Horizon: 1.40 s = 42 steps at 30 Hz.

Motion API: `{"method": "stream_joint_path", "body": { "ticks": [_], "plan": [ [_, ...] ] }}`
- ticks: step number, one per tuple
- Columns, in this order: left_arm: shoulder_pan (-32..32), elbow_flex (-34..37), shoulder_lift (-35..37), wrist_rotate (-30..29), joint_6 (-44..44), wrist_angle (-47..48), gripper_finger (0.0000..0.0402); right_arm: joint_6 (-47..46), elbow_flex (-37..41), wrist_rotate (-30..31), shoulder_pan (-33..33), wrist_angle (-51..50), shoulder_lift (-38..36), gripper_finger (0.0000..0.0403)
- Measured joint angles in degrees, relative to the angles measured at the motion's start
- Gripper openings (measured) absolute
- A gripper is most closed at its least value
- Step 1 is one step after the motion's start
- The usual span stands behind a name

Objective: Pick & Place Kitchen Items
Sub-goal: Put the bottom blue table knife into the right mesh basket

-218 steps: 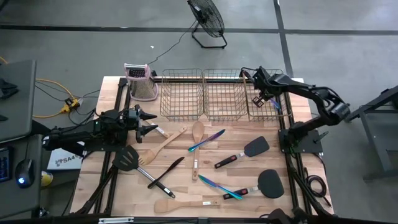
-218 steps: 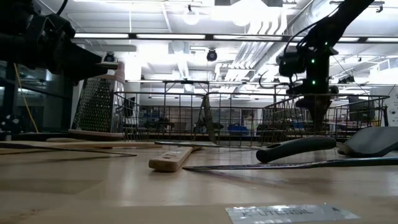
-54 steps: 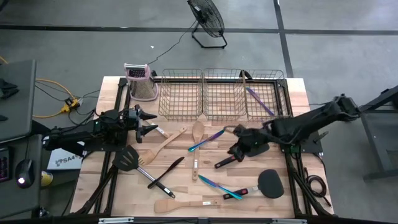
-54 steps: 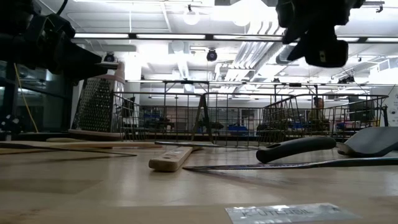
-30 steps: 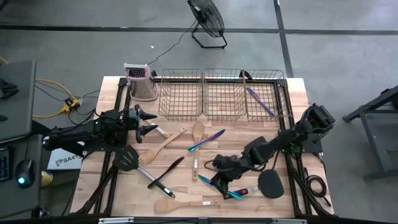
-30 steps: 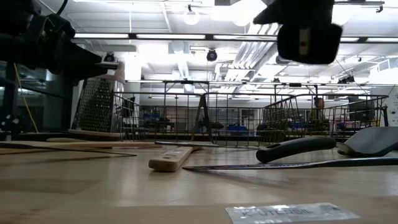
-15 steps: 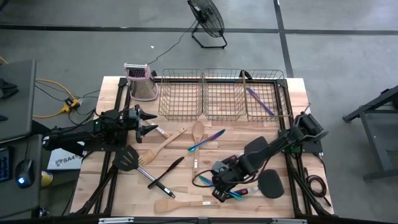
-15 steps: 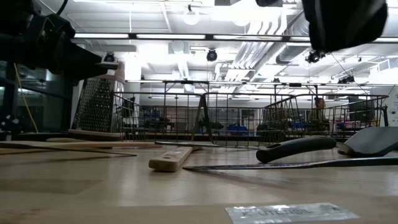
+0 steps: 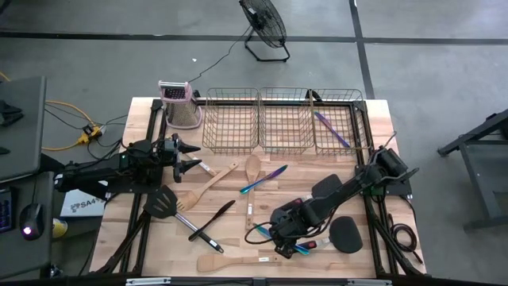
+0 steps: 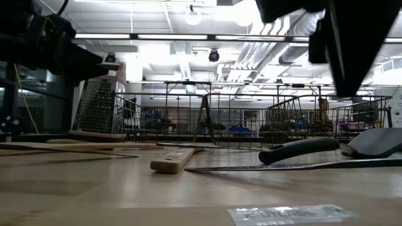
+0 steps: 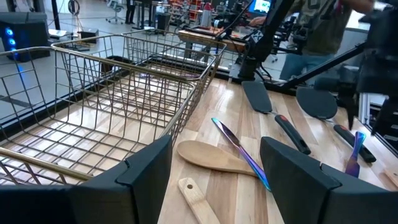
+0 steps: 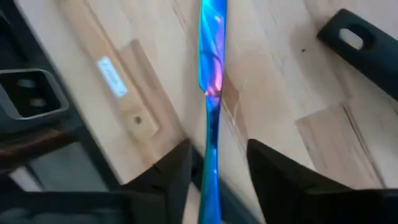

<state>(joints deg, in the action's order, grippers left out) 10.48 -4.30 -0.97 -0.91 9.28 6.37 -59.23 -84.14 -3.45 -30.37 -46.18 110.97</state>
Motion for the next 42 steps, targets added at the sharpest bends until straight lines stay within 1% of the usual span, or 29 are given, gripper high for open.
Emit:
{"method": "stream_joint_path", "body": {
  "ticks": [2,4,6,8,13,21,28,34,38,42],
  "plan": [
    [0.0,0.0,0.0,0.0,0.0,0.0,0.0241,2.1,0.1,-0.1,-0.3,0.5,1.5,0.0183],
    [0.0,0.0,0.0,0.0,0.0,0.0,0.0241,4.1,0.1,-2.0,-0.7,2.4,2.7,0.0204],
    [0.0,0.0,0.0,0.0,0.0,0.0,0.0241,5.1,0.1,-2.7,-1.1,2.6,3.4,0.0216],
    [0.0,0.0,0.0,0.0,0.0,0.0,0.0241,5.7,0.1,-2.3,-1.4,2.5,3.7,0.0219],
    [0.0,0.0,0.0,0.0,0.0,0.0,0.0241,6.9,0.1,0.0,-1.9,3.2,3.8,0.0214],
    [0.0,0.0,0.0,0.0,0.0,0.0,0.0241,7.1,0.1,-0.5,-1.9,3.6,5.6,0.0207],
    [0.0,0.0,0.0,0.0,0.0,0.0,0.0241,6.6,0.1,0.9,-0.8,3.4,5.8,0.0194],
    [0.0,0.0,0.0,0.0,0.0,0.0,0.0241,6.8,0.1,-1.6,-0.3,4.6,8.5,0.0184],
    [0.0,0.0,0.0,0.0,0.0,0.0,0.0241,6.4,0.0,-1.2,-0.3,5.3,8.9,0.0181],
    [0.0,0.0,0.0,0.0,0.0,0.1,0.0241,6.3,0.0,0.4,-0.4,5.4,9.1,0.0180]
  ]
}}
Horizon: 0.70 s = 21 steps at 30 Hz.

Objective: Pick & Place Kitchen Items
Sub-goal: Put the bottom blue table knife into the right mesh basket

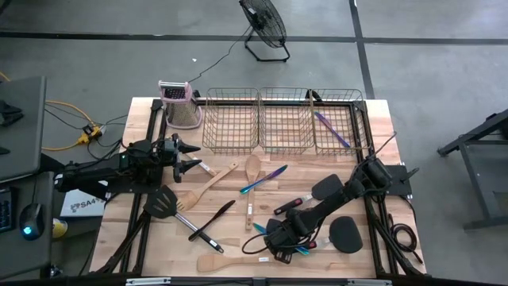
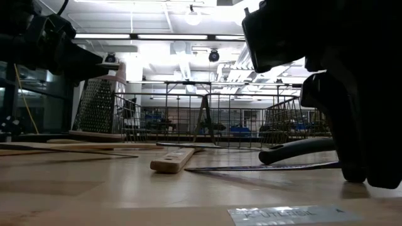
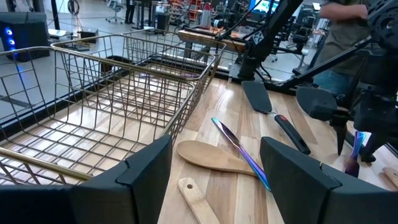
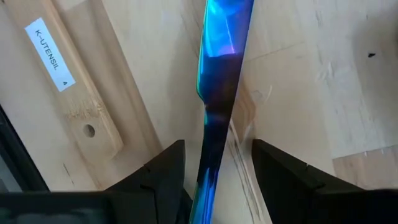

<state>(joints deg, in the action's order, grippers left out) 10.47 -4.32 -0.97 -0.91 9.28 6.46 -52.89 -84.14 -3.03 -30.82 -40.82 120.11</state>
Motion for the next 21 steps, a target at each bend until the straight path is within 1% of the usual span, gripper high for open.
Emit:
{"method": "stream_joint_path", "body": {
  "ticks": [5,8,11,21],
  "plan": [
    [0.0,0.0,0.0,0.0,0.0,0.0,0.0241,0.4,0.0,1.8,0.0,-0.9,0.0,0.0179],
    [0.0,0.0,0.0,0.0,0.0,0.0,0.0241,0.8,0.0,2.7,0.0,-1.3,0.1,0.0170],
    [0.0,0.0,0.0,0.0,0.0,0.0,0.0241,2.0,0.0,2.8,0.0,-1.6,0.1,0.0150],
    [0.0,0.0,0.0,0.0,0.0,0.1,0.0241,3.4,0.0,2.9,0.1,-2.0,0.2,0.0065]
  ]
}}
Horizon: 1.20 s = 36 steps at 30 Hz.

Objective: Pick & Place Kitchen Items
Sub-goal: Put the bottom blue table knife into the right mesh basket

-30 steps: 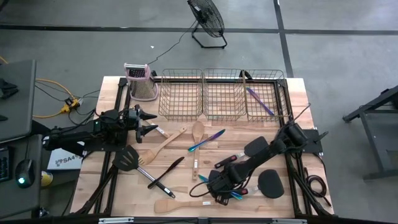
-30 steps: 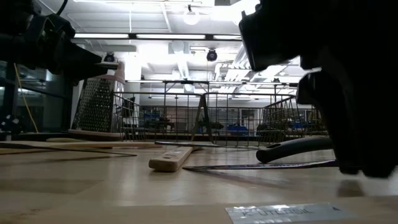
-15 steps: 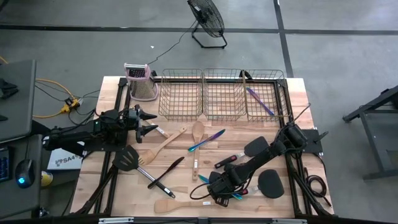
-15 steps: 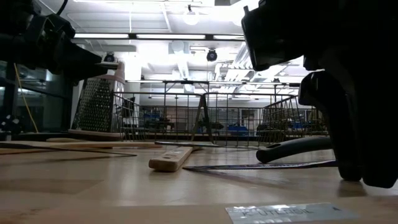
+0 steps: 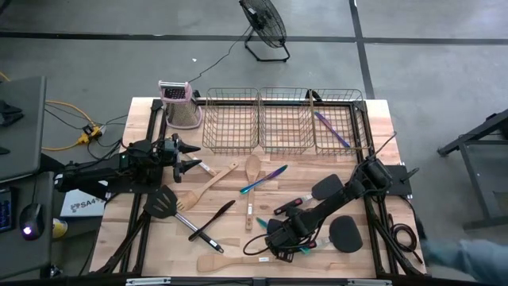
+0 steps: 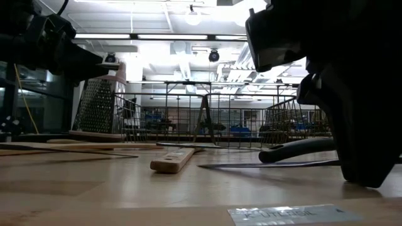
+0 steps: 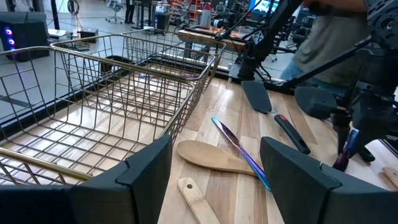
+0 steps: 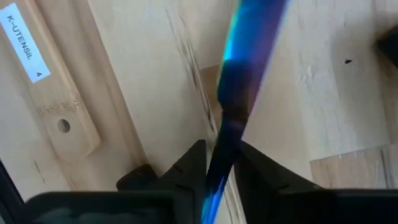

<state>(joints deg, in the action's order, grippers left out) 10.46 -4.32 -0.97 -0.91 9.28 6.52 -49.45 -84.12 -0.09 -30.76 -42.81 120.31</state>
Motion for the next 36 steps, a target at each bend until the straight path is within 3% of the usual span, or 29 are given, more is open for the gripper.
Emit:
{"method": "stream_joint_path", "body": {
  "ticks": [6,21,36],
  "plan": [
    [0.0,0.0,0.0,0.0,0.0,0.0,0.0241,-0.2,0.0,0.0,0.0,0.0,0.0,0.0030],
    [0.0,0.0,0.0,0.0,0.0,0.0,0.0241,-1.7,0.2,-2.2,0.1,-0.8,-1.4,0.0030],
    [0.0,0.0,0.0,0.0,0.0,0.0,0.0241,-3.0,0.2,-4.3,0.1,-10.2,-5.3,0.0030]
  ]
}}
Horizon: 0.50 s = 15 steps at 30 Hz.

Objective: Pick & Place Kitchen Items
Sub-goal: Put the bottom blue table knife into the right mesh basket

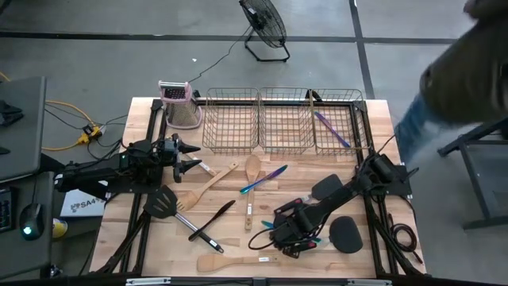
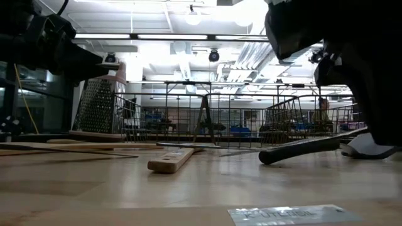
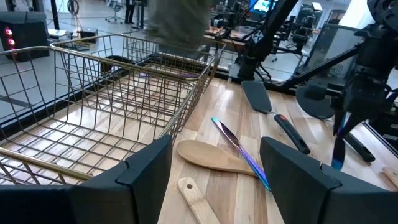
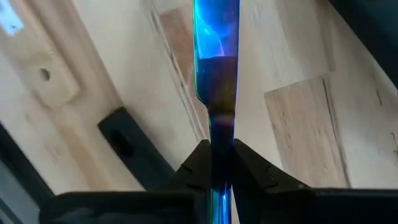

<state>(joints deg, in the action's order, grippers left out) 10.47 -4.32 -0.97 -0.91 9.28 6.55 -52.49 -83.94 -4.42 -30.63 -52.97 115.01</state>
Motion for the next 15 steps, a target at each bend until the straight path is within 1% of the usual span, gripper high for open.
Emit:
{"method": "stream_joint_path", "body": {
  "ticks": [4,8,15],
  "plan": [
    [0.0,0.0,0.0,0.0,0.0,0.0,0.0241,-1.0,-0.1,0.9,0.0,-1.6,-1.2,0.0030],
    [0.0,0.0,0.0,0.0,0.0,0.0,0.0241,-2.8,-0.1,2.7,0.3,-5.3,-3.4,0.0030],
    [0.0,0.0,0.0,0.0,0.0,0.0,0.0241,-3.2,-0.1,8.7,1.4,-11.6,-8.3,0.0030]
  ]
}}
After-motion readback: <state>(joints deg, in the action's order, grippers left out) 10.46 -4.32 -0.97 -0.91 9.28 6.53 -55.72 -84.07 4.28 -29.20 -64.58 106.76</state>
